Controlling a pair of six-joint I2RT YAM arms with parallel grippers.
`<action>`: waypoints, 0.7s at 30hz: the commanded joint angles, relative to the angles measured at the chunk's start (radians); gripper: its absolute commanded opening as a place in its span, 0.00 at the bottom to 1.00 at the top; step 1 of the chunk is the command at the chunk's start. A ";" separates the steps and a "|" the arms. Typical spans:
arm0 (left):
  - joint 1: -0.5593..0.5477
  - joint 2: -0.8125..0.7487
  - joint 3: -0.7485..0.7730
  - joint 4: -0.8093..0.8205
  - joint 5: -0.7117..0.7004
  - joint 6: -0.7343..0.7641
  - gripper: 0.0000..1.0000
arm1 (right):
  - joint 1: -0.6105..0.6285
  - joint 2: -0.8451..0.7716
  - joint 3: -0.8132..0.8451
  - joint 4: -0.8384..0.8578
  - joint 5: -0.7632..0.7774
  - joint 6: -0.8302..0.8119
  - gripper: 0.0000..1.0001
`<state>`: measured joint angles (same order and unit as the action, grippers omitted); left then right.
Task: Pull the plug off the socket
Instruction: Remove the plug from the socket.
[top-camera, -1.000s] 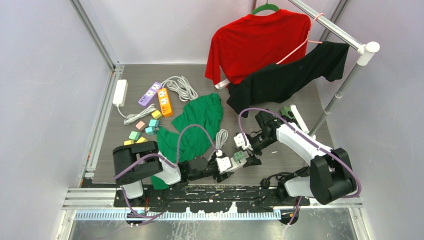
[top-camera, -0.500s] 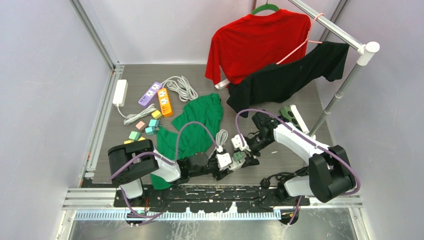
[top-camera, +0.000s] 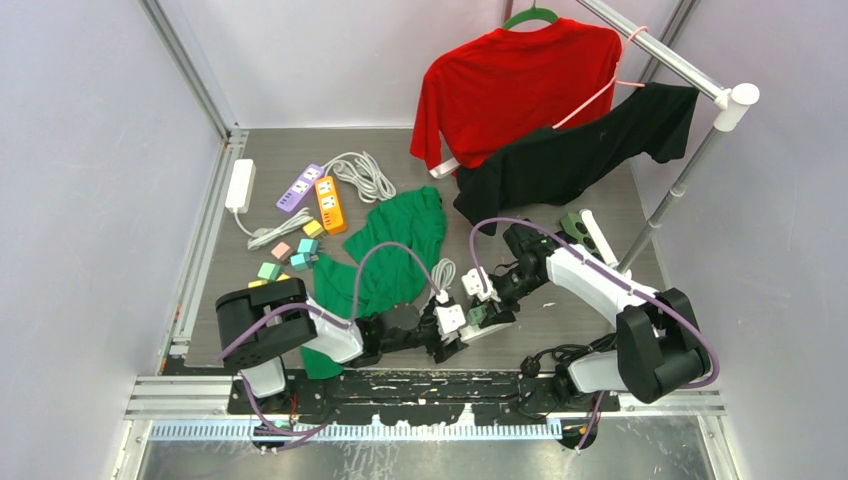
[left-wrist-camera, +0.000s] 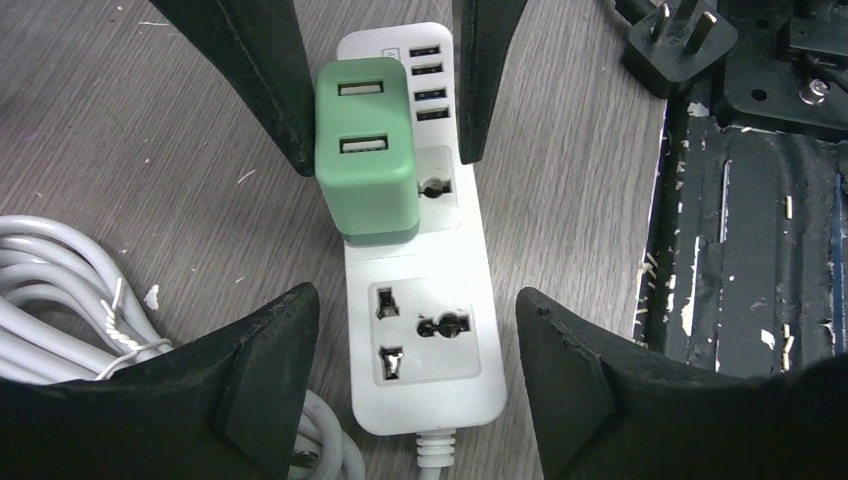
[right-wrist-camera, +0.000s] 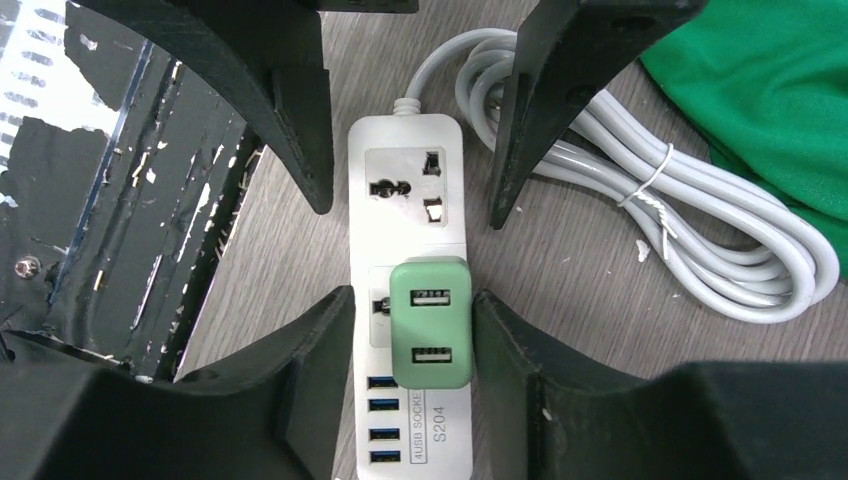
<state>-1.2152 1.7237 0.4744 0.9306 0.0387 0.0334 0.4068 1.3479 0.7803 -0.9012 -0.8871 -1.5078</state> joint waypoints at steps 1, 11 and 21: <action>0.019 0.027 -0.004 -0.159 -0.018 -0.030 0.70 | 0.008 -0.014 0.018 -0.011 -0.019 -0.010 0.49; 0.043 0.043 0.003 -0.167 0.050 -0.041 0.62 | 0.009 -0.011 0.031 -0.026 0.007 -0.019 0.24; 0.064 0.040 0.002 -0.193 0.080 -0.027 0.75 | 0.004 -0.062 0.056 -0.075 0.067 -0.052 0.11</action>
<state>-1.1843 1.7275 0.4934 0.8989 0.1135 0.0334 0.4126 1.3277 0.7918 -0.9134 -0.8360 -1.5208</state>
